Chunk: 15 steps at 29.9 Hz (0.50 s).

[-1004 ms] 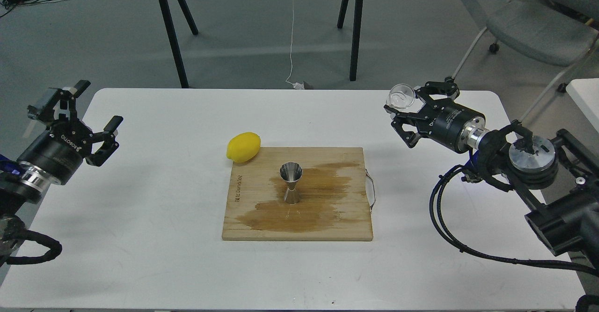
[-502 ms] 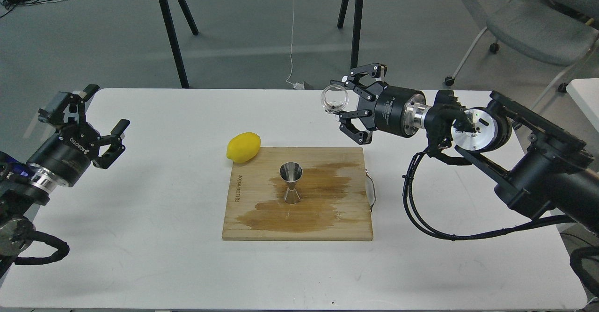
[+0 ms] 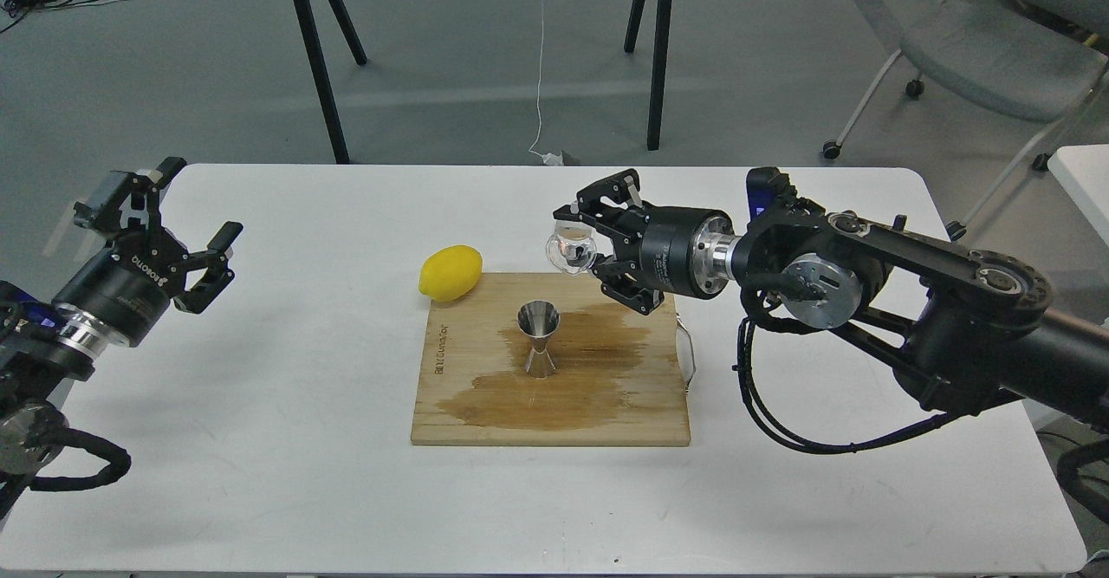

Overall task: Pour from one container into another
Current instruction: 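Carry the held glass over the jigger on the board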

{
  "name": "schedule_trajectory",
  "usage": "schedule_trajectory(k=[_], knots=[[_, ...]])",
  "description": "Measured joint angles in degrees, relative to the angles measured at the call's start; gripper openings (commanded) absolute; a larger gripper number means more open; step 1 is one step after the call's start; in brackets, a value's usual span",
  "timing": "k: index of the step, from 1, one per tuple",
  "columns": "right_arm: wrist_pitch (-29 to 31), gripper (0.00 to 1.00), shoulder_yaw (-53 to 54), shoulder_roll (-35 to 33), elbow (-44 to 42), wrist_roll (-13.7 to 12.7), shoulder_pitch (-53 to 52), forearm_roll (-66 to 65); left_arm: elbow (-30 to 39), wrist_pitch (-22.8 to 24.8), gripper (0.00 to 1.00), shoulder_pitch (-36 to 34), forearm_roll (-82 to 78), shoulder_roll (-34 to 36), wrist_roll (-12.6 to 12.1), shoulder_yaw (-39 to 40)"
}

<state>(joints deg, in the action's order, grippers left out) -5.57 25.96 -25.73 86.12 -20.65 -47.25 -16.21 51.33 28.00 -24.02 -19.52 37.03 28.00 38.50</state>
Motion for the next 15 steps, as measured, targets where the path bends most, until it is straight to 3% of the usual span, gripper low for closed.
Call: schedule_trajectory(k=[15], knots=[[-0.98,0.42,-6.00,2.09,-0.60,2.46,-2.70,-9.25,0.00,0.00,0.99,0.81,0.00,0.06,0.00,0.06]])
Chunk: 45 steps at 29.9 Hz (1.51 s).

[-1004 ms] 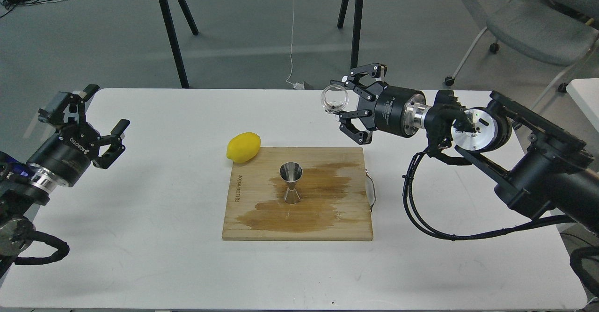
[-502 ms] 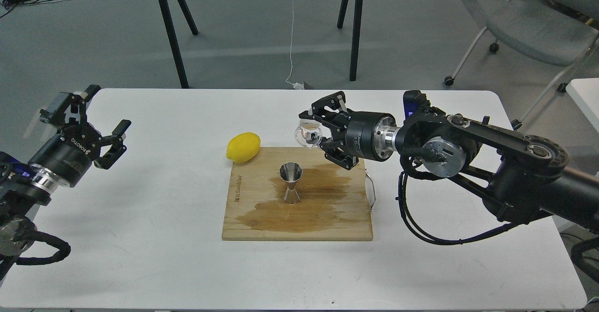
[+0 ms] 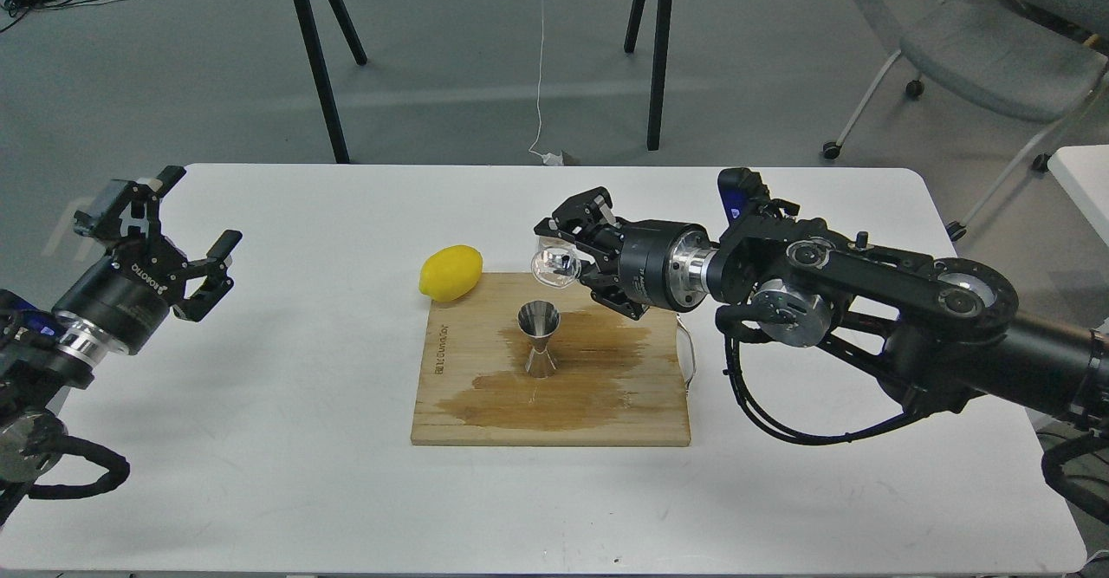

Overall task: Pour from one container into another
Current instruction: 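Carry the held glass over the jigger on the board, then tilt the glass with the right gripper to pour into the jigger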

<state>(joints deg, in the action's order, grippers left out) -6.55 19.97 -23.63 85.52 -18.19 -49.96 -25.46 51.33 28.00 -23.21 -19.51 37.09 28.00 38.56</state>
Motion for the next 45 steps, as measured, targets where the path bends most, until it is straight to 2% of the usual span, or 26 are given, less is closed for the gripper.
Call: schedule_trajectory(k=[10,32,45], knots=[[-1.48,0.42,-1.29,2.14,-0.41,1.54,-1.29,-3.32,0.00,0.00,0.99,0.11,0.00,-0.07,0.00,0.03],[-2.84,0.43,-4.75,2.27,-1.24,3.82,-1.89,-11.10,-0.09,0.00,0.99,0.34,0.00,-0.09,0.00,0.03],[-4.03,0.43,-6.99,4.83,-2.11,6.31,-2.17,-11.81,-1.05,0.00,0.99,0.44,0.03,-0.17,0.00,0.03]])
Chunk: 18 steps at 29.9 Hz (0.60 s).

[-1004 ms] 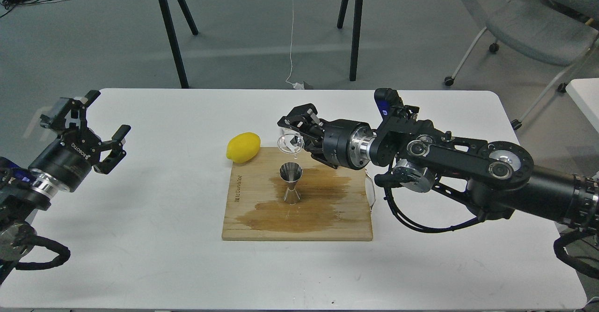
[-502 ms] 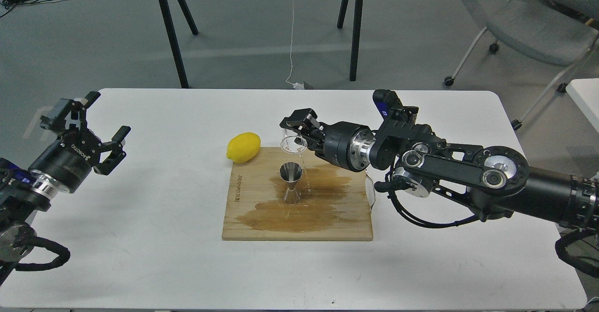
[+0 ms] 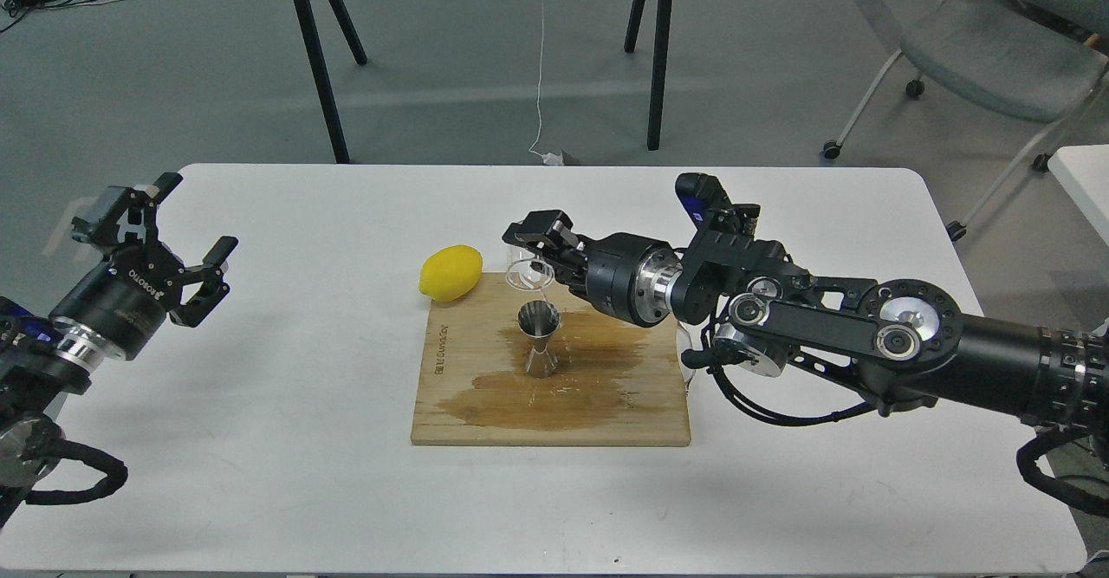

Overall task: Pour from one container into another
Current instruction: 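Tilt the glass with the right gripper to pour into the jigger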

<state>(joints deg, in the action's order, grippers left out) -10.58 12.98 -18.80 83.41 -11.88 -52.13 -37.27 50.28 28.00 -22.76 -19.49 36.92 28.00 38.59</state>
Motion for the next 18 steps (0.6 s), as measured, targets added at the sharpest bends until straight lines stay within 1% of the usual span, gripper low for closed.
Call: schedule_trajectory(k=[5,18], knots=[[-0.14,0.43,-0.14,1.06,-0.65,0.84,-0.09,-0.08,-0.07,0.00,0.99,0.00,0.04,0.04,0.00,0.00],[-0.13,0.43,-0.63,1.14,-0.77,1.07,-0.11,-2.26,-0.10,0.00,0.99,0.44,0.05,0.08,0.00,0.00]])
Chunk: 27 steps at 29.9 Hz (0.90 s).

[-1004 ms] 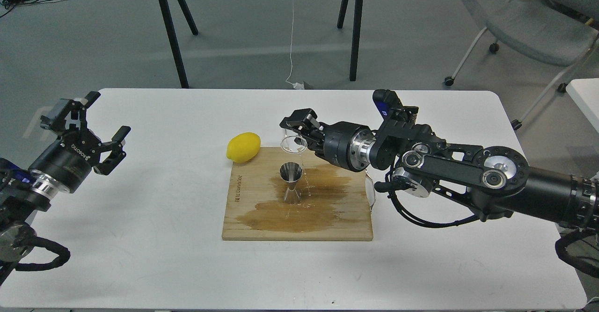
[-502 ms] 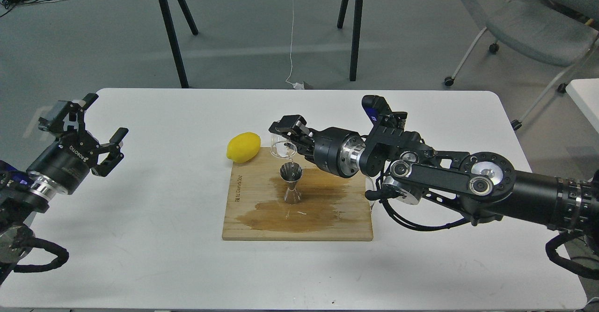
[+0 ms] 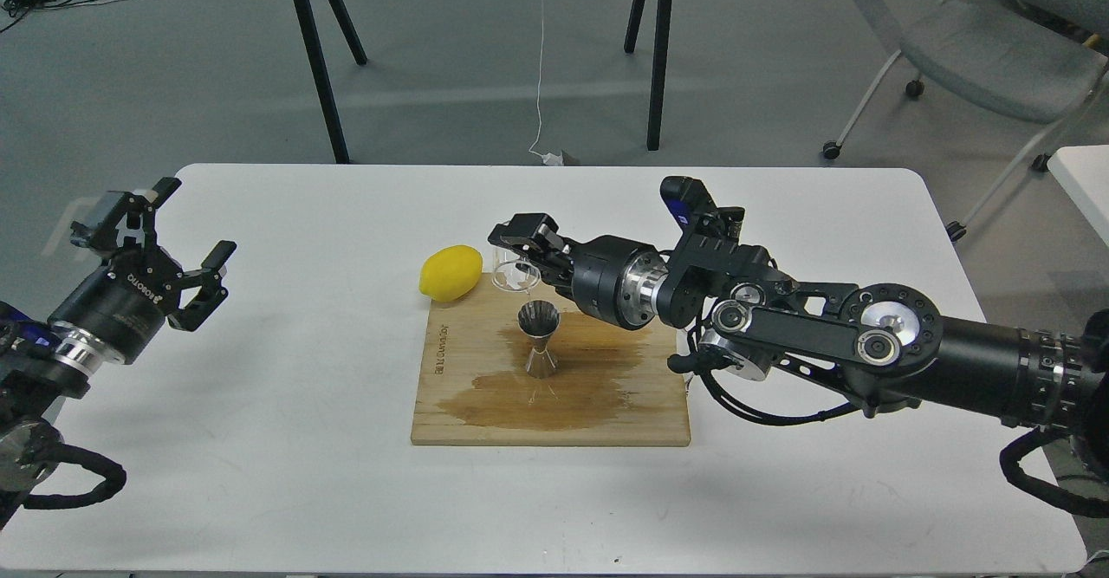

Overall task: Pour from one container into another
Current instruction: 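Tilt the glass with the right gripper to pour into the jigger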

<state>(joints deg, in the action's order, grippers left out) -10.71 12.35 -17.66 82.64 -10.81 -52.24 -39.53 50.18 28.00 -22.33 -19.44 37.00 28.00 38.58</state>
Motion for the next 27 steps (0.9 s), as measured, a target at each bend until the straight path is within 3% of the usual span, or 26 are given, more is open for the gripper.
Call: schedule_trajectory(k=[27], knots=[[0.26,0.44,-2.42,-3.66,1.76,4.05,-0.41,-6.34,0.00,0.00,0.99,0.01,0.01,0.00,0.00,0.00]])
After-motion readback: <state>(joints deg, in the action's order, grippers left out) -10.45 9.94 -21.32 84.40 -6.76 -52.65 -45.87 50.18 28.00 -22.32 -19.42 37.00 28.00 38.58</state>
